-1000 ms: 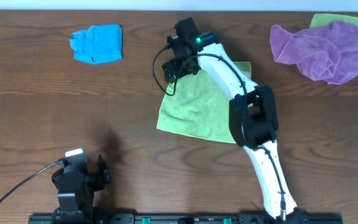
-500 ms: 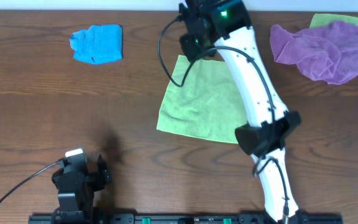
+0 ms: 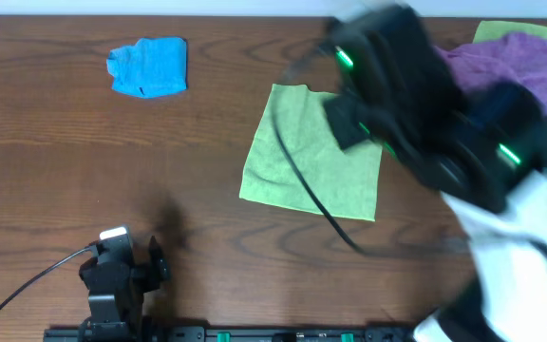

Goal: Fold the cloth
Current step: 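Release the cloth and retract the right arm to rest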

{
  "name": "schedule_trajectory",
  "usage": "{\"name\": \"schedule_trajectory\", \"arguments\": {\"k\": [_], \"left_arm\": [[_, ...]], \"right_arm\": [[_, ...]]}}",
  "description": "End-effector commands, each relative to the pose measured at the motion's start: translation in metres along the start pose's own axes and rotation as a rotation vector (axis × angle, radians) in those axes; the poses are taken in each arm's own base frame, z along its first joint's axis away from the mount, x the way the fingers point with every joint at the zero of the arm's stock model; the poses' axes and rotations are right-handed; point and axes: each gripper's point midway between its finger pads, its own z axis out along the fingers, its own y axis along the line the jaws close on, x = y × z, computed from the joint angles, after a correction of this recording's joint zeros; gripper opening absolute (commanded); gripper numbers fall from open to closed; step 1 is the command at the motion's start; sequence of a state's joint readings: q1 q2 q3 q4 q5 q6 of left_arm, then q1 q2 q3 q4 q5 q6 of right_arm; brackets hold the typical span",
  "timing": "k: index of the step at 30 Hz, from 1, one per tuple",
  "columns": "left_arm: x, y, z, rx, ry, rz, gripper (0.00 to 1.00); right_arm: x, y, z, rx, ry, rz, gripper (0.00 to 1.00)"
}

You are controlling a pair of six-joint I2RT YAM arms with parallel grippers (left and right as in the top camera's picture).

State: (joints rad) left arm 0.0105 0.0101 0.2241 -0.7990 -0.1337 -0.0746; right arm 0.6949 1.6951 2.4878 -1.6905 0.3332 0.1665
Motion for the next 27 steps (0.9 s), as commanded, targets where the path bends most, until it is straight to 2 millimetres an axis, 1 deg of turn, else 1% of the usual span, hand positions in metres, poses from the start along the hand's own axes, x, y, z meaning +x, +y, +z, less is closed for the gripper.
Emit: {"name": "schedule_trajectory", "arguments": {"k": [1, 2, 5, 6, 8, 9, 10, 12, 14, 17, 19, 22, 24, 25, 26, 27], "left_arm": [[0.021, 0.001, 0.007, -0.007, 0.067, 0.019, 0.95], [0.021, 0.001, 0.007, -0.007, 0.067, 0.019, 0.95], [0.021, 0.001, 0.007, -0.007, 0.067, 0.018, 0.95], [0.021, 0.001, 0.007, -0.007, 0.067, 0.018, 0.95], [0.021, 0.001, 0.007, -0.007, 0.067, 0.018, 0.95], [0.021, 0.001, 0.007, -0.007, 0.067, 0.018, 0.95], [0.021, 0.001, 0.007, -0.007, 0.067, 0.019, 0.95], [0.021, 0.001, 0.007, -0.007, 0.067, 0.019, 0.95], [0.021, 0.001, 0.007, -0.007, 0.067, 0.019, 0.95], [0.021, 0.001, 0.007, -0.007, 0.067, 0.018, 0.95], [0.021, 0.001, 0.007, -0.007, 0.067, 0.018, 0.95], [0.021, 0.001, 0.007, -0.007, 0.067, 0.019, 0.95], [0.021, 0.001, 0.007, -0.007, 0.067, 0.018, 0.95], [0.021, 0.001, 0.007, -0.007, 0.067, 0.018, 0.95], [0.021, 0.001, 0.007, -0.007, 0.067, 0.018, 0.95], [0.021, 0.001, 0.007, -0.007, 0.067, 0.018, 0.95]], "right_arm": [[0.041, -0.02, -0.006, 0.123, 0.065, 0.029, 0.02], [0.059, -0.023, -0.012, 0.129, 0.079, 0.044, 0.01], [0.104, -0.029, -0.024, 0.112, 0.097, 0.11, 0.01], [0.116, -0.029, -0.027, 0.098, 0.103, 0.115, 0.02], [0.141, -0.034, -0.031, 0.093, 0.111, 0.141, 0.02], [0.155, -0.036, -0.032, 0.093, 0.116, 0.166, 0.02], [0.172, -0.039, -0.033, 0.089, 0.121, 0.192, 0.02], [0.198, -0.041, -0.033, 0.069, 0.13, 0.232, 0.02], [0.223, -0.035, -0.031, 0.008, 0.146, 0.262, 0.02], [0.252, -0.022, -0.022, -0.084, 0.177, 0.277, 0.02], [0.271, -0.014, -0.012, -0.124, 0.199, 0.29, 0.08], [0.285, 0.003, 0.002, -0.196, 0.225, 0.296, 0.2], [0.289, 0.012, 0.01, -0.222, 0.243, 0.295, 0.38], [0.289, 0.016, 0.013, -0.235, 0.245, 0.296, 0.49], [0.287, 0.02, 0.016, -0.25, 0.245, 0.299, 0.54], [0.284, 0.023, 0.017, -0.265, 0.24, 0.302, 0.56]]}}
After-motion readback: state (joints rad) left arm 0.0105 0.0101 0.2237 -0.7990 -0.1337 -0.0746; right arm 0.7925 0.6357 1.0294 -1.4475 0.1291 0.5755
